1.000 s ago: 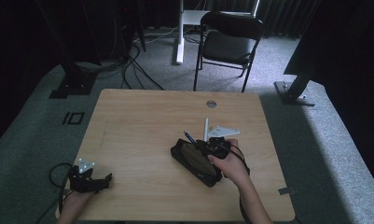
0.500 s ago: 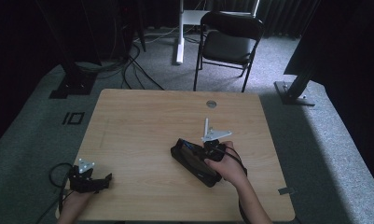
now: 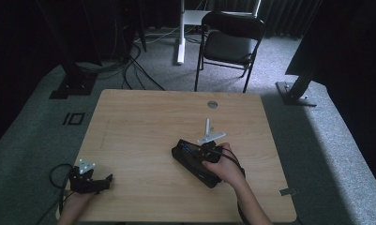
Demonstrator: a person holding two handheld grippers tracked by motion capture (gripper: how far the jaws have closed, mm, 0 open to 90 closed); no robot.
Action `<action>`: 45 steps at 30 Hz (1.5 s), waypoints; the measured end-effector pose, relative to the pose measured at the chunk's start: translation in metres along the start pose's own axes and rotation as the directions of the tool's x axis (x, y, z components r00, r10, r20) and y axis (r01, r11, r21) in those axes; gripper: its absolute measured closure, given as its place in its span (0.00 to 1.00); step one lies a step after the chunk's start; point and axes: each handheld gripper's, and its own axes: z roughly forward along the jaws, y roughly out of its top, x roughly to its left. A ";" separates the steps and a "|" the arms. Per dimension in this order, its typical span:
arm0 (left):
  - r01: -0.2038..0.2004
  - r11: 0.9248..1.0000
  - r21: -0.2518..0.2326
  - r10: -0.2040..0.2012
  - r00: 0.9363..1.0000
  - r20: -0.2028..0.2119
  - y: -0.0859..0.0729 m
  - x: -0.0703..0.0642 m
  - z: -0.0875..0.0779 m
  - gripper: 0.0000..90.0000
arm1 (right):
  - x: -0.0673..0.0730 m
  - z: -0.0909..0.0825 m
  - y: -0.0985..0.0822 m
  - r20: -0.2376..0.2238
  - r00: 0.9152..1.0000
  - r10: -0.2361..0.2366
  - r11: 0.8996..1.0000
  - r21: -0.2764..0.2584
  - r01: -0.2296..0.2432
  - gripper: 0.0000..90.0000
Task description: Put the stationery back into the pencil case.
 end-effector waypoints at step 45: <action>0.000 1.000 0.000 0.000 1.000 0.000 0.000 0.000 0.000 0.00 | 0.005 0.043 0.006 0.015 1.000 -0.024 0.986 0.167 0.021 0.87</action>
